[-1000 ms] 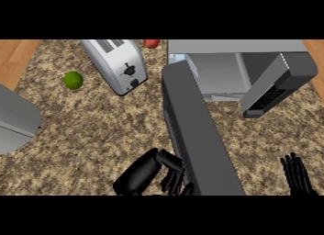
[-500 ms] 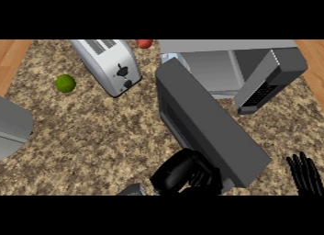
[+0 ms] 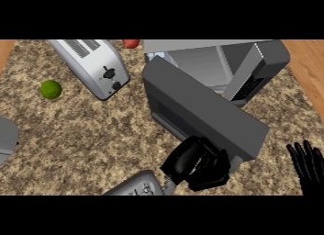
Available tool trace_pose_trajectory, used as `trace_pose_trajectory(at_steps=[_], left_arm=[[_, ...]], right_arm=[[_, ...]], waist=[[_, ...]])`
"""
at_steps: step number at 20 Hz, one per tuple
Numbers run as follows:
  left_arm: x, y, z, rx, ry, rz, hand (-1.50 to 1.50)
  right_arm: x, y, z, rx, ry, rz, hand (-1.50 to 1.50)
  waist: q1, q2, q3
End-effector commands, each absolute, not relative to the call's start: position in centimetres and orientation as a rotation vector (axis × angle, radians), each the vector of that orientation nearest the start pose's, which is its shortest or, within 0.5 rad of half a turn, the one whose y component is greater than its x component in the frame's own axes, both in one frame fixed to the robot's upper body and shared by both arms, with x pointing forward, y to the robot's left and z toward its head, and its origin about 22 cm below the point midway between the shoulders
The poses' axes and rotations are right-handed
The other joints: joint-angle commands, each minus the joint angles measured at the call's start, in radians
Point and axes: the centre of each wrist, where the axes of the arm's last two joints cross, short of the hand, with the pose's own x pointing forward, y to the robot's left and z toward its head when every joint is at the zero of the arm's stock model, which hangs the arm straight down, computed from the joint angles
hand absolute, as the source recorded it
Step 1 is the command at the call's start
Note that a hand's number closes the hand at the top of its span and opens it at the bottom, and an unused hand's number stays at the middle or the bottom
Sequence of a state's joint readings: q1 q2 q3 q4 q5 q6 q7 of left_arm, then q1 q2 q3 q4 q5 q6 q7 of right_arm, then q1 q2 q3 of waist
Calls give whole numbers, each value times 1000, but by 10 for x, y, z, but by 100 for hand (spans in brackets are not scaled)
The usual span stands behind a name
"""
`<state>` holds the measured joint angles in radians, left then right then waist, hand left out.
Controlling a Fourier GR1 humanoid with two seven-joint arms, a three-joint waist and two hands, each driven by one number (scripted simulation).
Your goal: Pick up the milk, place it into the microwave and close the microwave
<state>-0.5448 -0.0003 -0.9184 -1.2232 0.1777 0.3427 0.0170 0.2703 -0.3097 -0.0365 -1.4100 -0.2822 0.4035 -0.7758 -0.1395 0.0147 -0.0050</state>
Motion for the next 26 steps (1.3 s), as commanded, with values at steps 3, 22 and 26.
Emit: trace_pose_trajectory(at_steps=[3, 22, 26], left_arm=[[262, 0, 17, -355, -1623, -611, -150], [342, 8, 58, -229, -1746, -249, 150], [356, 11, 63, -206, -1757, -218, 150]], right_arm=[[162, -334, -37, 389, -2013, 95, -150], [167, -331, 11, 555, -2004, 166, -150], [161, -333, 15, 572, -1989, 171, -150]], waist=[[-65, 17, -1], [-179, 59, -1], [-206, 61, 1]])
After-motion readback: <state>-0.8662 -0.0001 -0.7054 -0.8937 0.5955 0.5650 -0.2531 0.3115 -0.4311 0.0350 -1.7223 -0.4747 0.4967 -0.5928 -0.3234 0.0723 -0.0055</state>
